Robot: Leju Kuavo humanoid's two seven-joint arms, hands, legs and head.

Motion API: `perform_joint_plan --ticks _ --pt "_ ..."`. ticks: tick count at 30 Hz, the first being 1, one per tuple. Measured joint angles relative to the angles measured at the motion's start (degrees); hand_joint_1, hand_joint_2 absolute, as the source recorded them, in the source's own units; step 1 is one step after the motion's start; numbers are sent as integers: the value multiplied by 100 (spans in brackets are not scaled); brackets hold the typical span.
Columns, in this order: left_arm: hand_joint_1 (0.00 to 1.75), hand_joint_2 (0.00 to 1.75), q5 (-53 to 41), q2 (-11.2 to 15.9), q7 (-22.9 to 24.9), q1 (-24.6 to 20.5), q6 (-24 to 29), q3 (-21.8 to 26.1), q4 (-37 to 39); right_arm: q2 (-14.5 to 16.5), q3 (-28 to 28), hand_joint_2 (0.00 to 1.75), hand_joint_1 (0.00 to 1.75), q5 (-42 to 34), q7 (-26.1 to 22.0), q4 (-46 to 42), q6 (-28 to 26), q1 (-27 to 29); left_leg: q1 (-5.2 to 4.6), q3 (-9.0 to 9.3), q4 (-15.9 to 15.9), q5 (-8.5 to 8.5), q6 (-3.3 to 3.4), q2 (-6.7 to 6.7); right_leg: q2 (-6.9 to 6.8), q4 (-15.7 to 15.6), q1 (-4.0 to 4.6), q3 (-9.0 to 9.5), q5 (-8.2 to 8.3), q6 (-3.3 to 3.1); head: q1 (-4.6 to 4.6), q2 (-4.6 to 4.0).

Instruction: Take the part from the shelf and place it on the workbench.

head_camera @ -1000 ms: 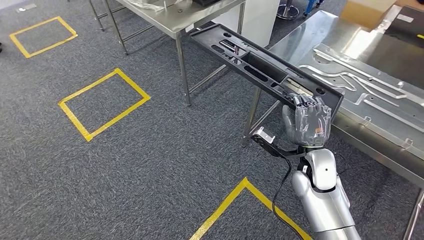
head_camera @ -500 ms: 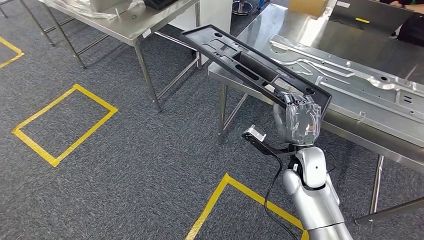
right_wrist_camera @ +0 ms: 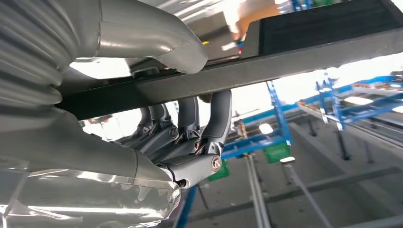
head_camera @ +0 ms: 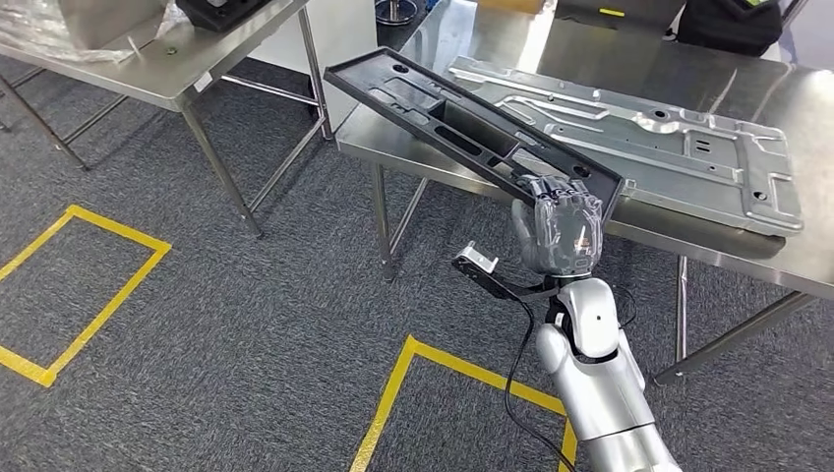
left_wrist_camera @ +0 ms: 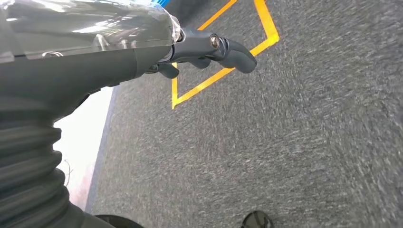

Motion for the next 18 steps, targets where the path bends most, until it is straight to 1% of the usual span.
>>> perform_joint_plan --ticks 1,2,3,4,5,6,7,8,9,10,11,12,13,14,15,16,17,18 --pt "0 175 -7 0 2 -13 0 17 13 12 9 175 166 1 -2 14 0 -7 18 -28 94 -78 -32 -95 65 -10 -11 4 8 -39 1 0" --pt "0 175 -11 1 3 -22 0 39 25 32 20 175 166 1 -3 23 0 -14 38 -113 305 -216 -60 -239 129 -21 -25 10 17 -76 1 0" --pt "0 175 -14 1 2 -24 0 62 36 57 34 175 166 2 -5 28 0 -19 55 -258 627 -395 -78 -412 191 -24 -32 11 23 -102 1 0" --pt "0 175 -14 1 -1 -24 0 83 44 75 46 175 166 2 -6 33 -1 -24 62 -451 1033 -585 -87 -527 261 -22 -30 7 26 -121 1 0" --pt "0 175 -14 2 -2 -23 0 101 51 93 56 175 166 2 -8 34 -1 -18 65 -641 1416 -724 -93 -579 337 -18 -27 5 27 -129 1 0" --pt "0 175 -20 2 0 -22 0 113 57 102 63 175 166 2 -9 34 -1 -8 65 -773 1656 -765 -93 -599 417 -13 -23 5 28 -131 1 0" --pt "0 175 -33 2 7 -23 0 122 63 105 66 175 166 2 -11 31 1 7 65 -811 1681 -687 -85 -609 502 -5 -20 6 28 -131 1 0" --pt "0 175 -53 2 17 -23 0 127 66 107 66 175 166 2 -14 25 4 21 65 -742 1473 -505 -69 -631 588 5 -19 7 27 -129 1 0" --pt "0 175 -72 1 26 -23 0 128 68 109 66 175 166 2 -16 16 8 32 67 -586 1087 -261 -44 -711 671 17 -20 8 24 -125 1 0" --pt "0 175 -86 3 33 -22 0 129 68 113 66 175 166 2 -19 5 13 38 73 -420 688 -65 -16 -857 743 27 -27 3 22 -116 1 0" --pt "0 175 -93 4 40 -20 0 136 69 118 66 175 166 2 -21 -2 16 36 84 -287 368 60 4 -1008 818 41 -32 -13 23 -91 1 0" --pt "0 175 -94 5 44 -19 0 146 71 124 66 175 166 2 -21 -11 18 35 86 -206 176 114 19 -1130 888 48 -44 -35 30 -56 1 0" --pt "0 175 -95 6 46 -18 0 157 73 129 66 175 166 1 -21 -18 19 38 82 -180 115 103 28 -1178 959 45 -63 -59 44 -12 1 0" --pt "0 175 -96 4 49 -22 0 167 74 131 66 175 166 1 -21 -25 20 43 76 -166 86 110 37 -1138 1042 36 -70 -80 63 41 1 0" --pt "0 175 -97 -2 49 -26 0 171 75 131 66 175 166 1 -21 -35 20 54 81 -151 58 128 63 -1058 1067 32 -85 -92 71 80 1 0" --pt "0 175 -97 -7 49 -32 0 172 75 129 66 175 166 0 -22 -43 20 64 91 -132 20 150 97 -979 990 77 -76 -120 37 108 2 0" --pt "0 175 -98 -12 50 -35 0 172 76 128 67 175 166 0 -25 -53 21 68 104 -116 -18 170 131 -890 833 226 -57 -195 -61 127 4 0" --pt "0 175 -98 -16 49 -36 0 174 77 128 69 175 166 -1 -27 -62 22 68 112 -107 -46 182 160 -799 625 508 -48 -328 -226 139 6 0"
